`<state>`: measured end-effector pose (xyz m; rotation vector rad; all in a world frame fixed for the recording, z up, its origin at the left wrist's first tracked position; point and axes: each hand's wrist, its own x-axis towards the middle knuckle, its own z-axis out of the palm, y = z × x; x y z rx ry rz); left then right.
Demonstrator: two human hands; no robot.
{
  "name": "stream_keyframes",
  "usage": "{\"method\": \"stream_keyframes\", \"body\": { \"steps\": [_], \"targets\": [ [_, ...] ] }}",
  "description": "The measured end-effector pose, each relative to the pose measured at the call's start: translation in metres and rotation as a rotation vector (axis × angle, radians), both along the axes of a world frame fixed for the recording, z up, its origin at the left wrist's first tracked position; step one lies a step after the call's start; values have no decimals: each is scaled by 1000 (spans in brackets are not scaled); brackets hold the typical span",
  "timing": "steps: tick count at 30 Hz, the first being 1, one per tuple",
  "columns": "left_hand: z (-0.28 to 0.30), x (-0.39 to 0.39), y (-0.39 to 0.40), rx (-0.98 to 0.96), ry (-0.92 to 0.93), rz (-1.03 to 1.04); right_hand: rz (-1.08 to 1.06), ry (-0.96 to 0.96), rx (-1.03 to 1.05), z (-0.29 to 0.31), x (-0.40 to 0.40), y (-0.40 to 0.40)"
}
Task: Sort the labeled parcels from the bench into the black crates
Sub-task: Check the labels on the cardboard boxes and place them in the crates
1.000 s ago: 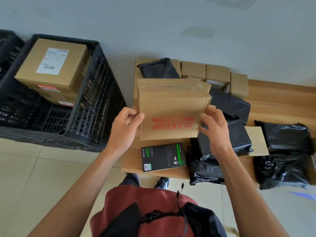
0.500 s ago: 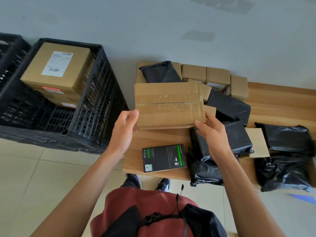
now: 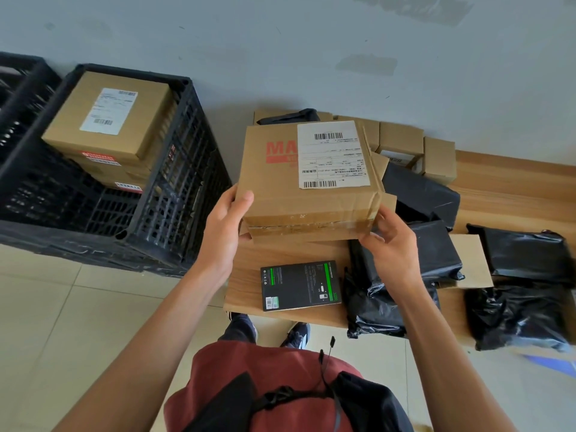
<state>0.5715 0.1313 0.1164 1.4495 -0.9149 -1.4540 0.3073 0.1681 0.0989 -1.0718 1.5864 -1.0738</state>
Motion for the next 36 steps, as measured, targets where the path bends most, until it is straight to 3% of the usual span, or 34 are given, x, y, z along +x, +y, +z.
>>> {"method": "stream_keyframes", "body": {
  "steps": [5,11,18,24,28,36],
  "targets": [
    [-6,3,3,-8,-9,28,13,-162,49,6,1,-2],
    [-4,2,9,-65,-37,4,-19,-181,43,14,14,-4],
    [-3,-2,8,-148,-11,-67,-241,-319,34,12,29,2],
    [-4,-10,12,-127,-55,73,-466,-570,34,13,48,-3],
    [-6,-24,24,-104,-47,84,-484,-541,-34,18,65,-6],
    [6,-66,17,-72,153,128,-415,-472,-128,17,92,8]
  ]
}}
